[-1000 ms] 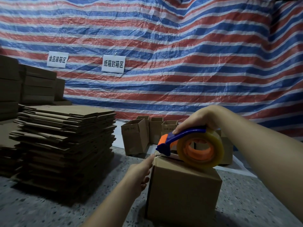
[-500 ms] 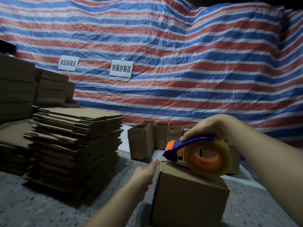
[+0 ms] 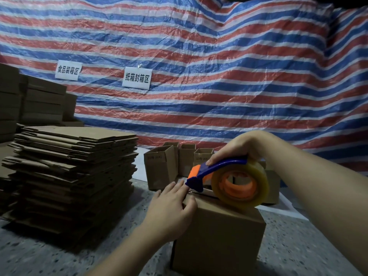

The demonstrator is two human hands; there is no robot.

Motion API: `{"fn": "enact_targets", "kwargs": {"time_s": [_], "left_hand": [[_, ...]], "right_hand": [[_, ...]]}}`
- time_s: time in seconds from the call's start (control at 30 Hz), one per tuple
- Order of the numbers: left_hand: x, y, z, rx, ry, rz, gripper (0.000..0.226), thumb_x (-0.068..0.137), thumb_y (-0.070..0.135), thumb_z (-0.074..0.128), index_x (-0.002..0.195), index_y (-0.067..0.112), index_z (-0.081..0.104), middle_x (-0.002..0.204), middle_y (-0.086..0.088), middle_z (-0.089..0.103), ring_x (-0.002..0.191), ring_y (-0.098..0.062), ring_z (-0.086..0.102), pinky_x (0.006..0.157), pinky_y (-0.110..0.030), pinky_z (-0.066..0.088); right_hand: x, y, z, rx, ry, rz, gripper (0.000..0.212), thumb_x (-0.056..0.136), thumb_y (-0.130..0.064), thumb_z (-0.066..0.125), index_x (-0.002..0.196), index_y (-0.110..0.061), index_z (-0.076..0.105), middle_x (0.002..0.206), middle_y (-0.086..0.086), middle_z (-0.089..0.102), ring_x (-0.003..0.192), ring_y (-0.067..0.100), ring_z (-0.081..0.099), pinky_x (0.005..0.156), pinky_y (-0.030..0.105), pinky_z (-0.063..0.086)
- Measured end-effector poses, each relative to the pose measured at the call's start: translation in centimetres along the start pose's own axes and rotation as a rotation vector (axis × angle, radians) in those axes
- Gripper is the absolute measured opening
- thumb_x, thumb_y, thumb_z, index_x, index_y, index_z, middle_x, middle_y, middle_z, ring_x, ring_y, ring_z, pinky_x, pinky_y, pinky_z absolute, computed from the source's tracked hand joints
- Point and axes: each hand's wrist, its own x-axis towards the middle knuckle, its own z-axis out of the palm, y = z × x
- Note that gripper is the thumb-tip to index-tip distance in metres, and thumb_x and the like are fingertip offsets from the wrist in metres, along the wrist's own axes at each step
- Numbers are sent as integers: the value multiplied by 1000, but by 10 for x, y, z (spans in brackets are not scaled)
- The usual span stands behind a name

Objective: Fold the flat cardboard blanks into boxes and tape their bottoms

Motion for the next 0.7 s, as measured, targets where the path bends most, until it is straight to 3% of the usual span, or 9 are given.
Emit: {"fn": "enact_targets", "kwargs": {"time_s": [0.1, 0.33, 0.6, 0.7], "left_hand": [[0, 1, -7, 160, 5, 54, 65, 94, 58, 11, 155, 37, 19, 163, 12, 16, 151, -9, 6, 122, -43, 7], [-2, 4, -15, 237, 14, 84, 60, 99, 54, 16, 152, 34, 31, 162, 12, 24, 151, -10, 10, 122, -43, 12], [-3, 0, -12, 186, -2, 71, 56, 101, 54, 21, 153, 34, 30, 161, 14, 25, 149, -6, 13, 121, -35, 14], [-1, 0, -17, 80, -73, 63, 55, 102, 52, 26, 153, 31, 31, 160, 9, 28, 146, -6, 21, 118, -30, 20]], "right_hand": [[0, -3, -1, 2, -25, -12, 66, 80, -61, 73, 127, -17, 60, 106, 10, 73, 90, 22, 69, 77, 31, 57], [-1, 6, -8, -1, -62, 4, 71, 71, -63, 79, 120, -12, 67, 99, 9, 75, 87, 22, 70, 80, 33, 58], [-9, 47, -18, 11, -82, 5, 95, 43, -70, 88, 121, -22, 64, 99, 9, 77, 81, 20, 74, 70, 33, 59], [-8, 42, -13, 0, -62, 15, 82, 57, -66, 85, 119, -17, 65, 95, 7, 78, 78, 19, 74, 68, 30, 59]]}}
